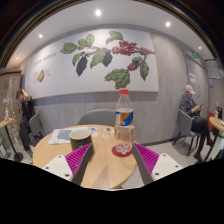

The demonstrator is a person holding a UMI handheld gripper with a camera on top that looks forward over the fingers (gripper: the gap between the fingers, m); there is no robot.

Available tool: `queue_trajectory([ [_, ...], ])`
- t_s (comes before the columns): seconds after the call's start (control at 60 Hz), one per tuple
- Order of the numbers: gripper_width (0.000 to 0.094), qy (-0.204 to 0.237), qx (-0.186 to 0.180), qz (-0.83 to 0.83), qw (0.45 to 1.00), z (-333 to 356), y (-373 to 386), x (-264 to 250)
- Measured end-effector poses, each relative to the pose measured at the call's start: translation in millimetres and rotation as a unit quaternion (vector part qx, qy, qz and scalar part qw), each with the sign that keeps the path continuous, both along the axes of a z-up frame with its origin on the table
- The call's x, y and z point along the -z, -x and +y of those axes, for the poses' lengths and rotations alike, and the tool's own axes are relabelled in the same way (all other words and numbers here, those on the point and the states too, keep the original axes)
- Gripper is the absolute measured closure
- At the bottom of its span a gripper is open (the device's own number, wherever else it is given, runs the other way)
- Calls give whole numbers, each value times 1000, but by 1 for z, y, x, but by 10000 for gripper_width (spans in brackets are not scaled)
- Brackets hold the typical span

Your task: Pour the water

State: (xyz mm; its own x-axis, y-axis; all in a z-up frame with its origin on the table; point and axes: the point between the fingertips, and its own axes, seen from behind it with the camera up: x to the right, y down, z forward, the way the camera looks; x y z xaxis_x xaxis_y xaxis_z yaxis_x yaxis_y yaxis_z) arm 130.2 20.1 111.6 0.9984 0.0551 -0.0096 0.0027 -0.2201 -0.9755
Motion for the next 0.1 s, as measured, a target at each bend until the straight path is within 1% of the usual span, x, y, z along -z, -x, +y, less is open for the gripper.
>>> queue_trajectory([
  [0.1,79,4,6,-6,1000,-37,6,9],
])
